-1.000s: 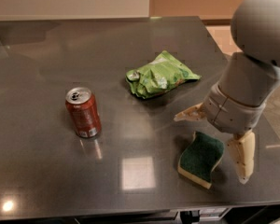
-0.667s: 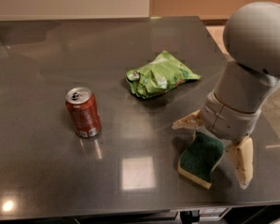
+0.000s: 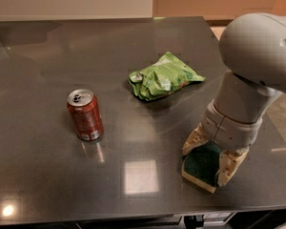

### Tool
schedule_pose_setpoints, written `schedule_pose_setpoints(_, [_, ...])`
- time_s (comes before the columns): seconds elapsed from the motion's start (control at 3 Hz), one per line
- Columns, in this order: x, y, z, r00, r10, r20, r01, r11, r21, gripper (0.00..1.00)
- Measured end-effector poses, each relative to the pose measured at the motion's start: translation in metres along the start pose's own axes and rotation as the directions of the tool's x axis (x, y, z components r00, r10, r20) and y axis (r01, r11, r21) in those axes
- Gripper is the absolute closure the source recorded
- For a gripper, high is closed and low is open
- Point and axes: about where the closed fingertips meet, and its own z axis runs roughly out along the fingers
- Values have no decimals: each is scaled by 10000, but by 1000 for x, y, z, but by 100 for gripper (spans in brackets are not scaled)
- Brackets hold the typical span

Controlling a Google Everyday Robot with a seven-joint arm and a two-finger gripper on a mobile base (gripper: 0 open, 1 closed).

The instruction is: Pick sponge

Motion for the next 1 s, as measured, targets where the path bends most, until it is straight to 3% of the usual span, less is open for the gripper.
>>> schedule_pose_setpoints(0.67, [-8,-8,-26,9994,119,-330,-119,9999,15,87])
schedule_pose_setpoints(1.0, [-16,-17,-52,9991,321,-275,-317,9994,169,100])
